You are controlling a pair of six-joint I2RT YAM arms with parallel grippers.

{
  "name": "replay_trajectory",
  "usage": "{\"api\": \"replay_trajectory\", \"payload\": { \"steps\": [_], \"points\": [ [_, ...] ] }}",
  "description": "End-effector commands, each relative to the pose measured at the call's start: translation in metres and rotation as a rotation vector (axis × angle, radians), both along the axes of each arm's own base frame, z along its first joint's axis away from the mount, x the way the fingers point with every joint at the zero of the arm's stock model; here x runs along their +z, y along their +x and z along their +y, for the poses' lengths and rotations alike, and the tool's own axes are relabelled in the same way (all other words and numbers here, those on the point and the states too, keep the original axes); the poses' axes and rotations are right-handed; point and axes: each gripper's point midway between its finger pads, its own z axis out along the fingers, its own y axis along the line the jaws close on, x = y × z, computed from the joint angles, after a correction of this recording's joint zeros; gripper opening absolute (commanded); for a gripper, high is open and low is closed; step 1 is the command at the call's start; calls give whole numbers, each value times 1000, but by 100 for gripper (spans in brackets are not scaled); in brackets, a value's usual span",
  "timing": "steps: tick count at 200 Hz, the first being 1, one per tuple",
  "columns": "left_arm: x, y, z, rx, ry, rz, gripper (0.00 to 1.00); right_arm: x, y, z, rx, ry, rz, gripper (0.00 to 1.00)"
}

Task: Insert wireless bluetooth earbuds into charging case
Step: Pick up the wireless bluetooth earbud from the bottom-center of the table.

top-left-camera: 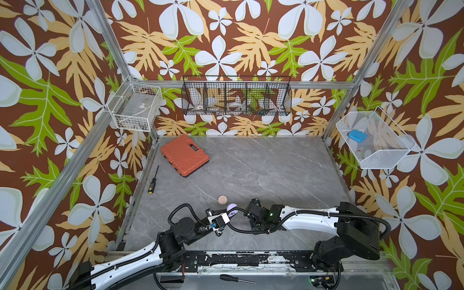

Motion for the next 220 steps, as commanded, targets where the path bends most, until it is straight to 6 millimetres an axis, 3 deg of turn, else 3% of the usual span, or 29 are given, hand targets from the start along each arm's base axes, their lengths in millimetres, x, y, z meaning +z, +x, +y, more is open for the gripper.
{"api": "replay_trajectory", "payload": {
  "steps": [1, 220],
  "points": [
    [8, 0, 0, 1, -30, -13, 0, 0, 0, -4, -4, -17, -5, 15],
    [2, 1, -1, 2, -17, 8, 0, 19, 2, -3, 6, 60, -57, 15]
  ]
}}
